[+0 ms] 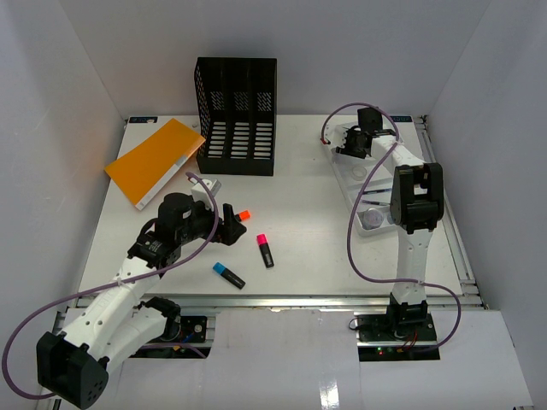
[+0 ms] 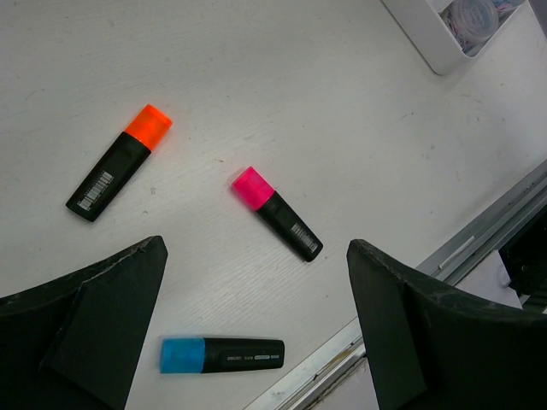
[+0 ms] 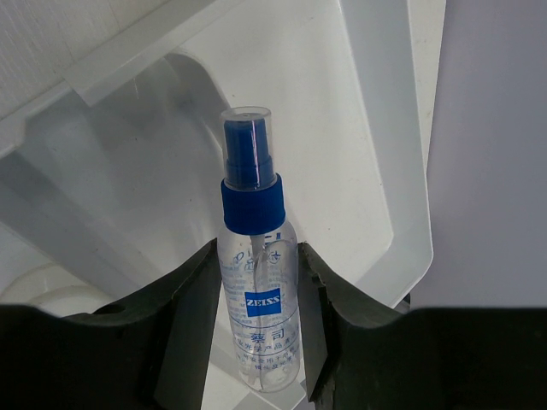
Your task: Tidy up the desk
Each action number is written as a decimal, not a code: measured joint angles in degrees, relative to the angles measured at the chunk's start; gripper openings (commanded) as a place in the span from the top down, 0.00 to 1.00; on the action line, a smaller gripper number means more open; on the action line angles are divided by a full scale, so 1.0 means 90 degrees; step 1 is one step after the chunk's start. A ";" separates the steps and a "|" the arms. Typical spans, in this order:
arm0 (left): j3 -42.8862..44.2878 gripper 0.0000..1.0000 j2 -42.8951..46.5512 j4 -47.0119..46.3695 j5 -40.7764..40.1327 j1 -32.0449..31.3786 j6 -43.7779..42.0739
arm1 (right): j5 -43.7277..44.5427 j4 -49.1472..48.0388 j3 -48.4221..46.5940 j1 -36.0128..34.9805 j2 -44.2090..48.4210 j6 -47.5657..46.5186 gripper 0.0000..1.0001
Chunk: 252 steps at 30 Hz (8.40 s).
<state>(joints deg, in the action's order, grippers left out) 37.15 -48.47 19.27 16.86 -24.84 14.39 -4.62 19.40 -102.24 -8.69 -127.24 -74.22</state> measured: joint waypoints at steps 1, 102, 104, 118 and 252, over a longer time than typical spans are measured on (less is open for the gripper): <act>0.0000 0.02 -0.0004 0.0002 -0.0004 0.0000 0.0000 | 0.0002 -0.0007 0.0000 0.0000 -0.0007 -0.0012 0.71; 0.2225 0.89 -0.5339 0.0323 -0.0928 0.0034 -0.2953 | -0.6898 0.1112 0.5399 -0.0106 0.5762 0.2255 0.14; 0.2225 0.89 -0.5227 0.0318 -0.0708 0.0036 -0.2783 | -0.7045 0.1986 0.5336 -0.0176 0.5751 0.1062 0.12; 0.2227 0.93 -0.4782 0.0125 0.3019 0.0034 -0.1203 | -0.4536 0.1361 0.6032 -0.3107 0.6611 -0.1485 0.24; 0.1566 0.35 -0.4116 0.1229 -0.2360 -0.2215 0.4057 | -0.4928 -0.0463 0.5478 -0.0176 0.5262 0.5268 0.15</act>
<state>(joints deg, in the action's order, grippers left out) 51.24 -85.51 30.32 -4.38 -44.78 50.91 -48.97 15.23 -52.93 -10.27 -79.88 -26.80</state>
